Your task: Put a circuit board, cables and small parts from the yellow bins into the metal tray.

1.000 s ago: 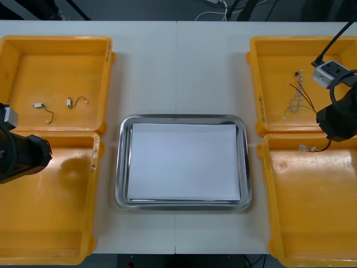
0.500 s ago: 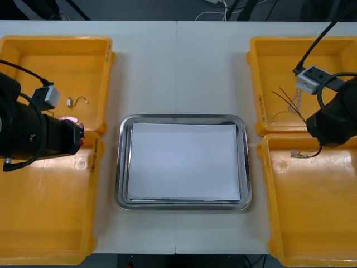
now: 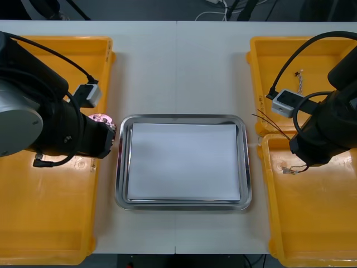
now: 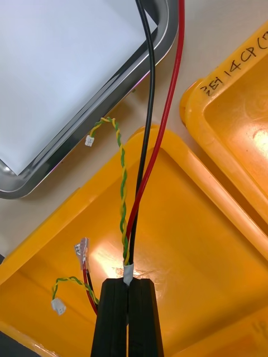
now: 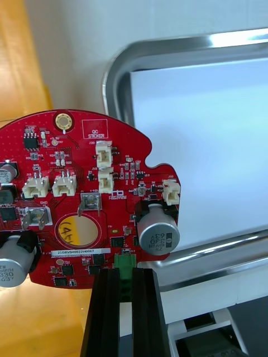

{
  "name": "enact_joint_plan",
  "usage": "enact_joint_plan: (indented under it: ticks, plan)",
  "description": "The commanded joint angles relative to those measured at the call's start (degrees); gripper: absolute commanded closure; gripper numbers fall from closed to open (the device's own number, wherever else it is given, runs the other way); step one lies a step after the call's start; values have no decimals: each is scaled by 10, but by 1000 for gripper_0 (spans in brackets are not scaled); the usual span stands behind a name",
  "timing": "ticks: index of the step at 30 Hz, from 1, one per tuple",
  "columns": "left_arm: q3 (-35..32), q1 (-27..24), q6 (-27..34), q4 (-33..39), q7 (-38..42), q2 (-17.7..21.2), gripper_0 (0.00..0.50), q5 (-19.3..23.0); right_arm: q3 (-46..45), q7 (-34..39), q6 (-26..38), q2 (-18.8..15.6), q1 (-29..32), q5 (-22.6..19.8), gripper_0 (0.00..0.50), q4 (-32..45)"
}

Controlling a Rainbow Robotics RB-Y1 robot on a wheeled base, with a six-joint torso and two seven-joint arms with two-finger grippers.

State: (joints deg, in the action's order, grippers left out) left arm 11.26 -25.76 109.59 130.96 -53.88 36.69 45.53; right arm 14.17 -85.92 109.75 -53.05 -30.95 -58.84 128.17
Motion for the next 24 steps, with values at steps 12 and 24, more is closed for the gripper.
enact_joint_plan:
  ticks: [12,24]
  plan:
    - [147,-78,4,-11,43,5,500,2,3,-14,3,6,-20,15,500,15]
    - [235,-88,-17,-36,62,1,500,-30,2,-13,3,6,-20,16,500,15]
